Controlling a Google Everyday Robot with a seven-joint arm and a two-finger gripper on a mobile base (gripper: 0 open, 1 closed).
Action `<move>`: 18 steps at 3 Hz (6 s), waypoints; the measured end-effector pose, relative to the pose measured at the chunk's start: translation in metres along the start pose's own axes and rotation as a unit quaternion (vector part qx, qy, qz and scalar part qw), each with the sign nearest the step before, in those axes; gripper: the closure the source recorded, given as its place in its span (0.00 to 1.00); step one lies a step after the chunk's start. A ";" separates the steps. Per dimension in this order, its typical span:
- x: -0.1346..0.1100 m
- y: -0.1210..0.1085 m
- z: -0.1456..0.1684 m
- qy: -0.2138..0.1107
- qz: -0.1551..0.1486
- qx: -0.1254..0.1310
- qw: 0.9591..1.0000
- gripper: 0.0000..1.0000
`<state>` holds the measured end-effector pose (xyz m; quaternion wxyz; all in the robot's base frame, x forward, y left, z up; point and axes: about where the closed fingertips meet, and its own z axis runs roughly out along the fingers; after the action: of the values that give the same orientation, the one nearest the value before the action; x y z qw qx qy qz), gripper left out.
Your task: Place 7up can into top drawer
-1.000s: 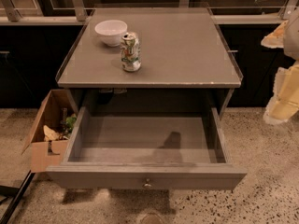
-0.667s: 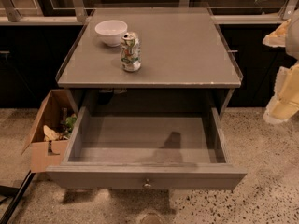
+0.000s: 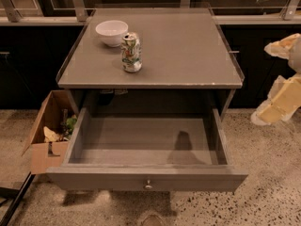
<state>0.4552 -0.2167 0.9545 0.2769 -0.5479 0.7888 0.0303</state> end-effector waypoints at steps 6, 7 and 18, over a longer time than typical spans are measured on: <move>-0.085 -0.094 0.099 -0.316 0.090 -0.035 0.944 0.00; -0.097 -0.103 0.126 -0.335 0.086 -0.039 0.937 0.00; -0.277 -0.083 0.287 -0.375 -0.010 -0.215 0.902 0.34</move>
Offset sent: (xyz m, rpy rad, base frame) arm 0.0773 0.0171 -0.0116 0.8093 -0.1072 0.0420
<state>0.7124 0.0861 0.8639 0.4278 -0.5498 0.5960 0.3994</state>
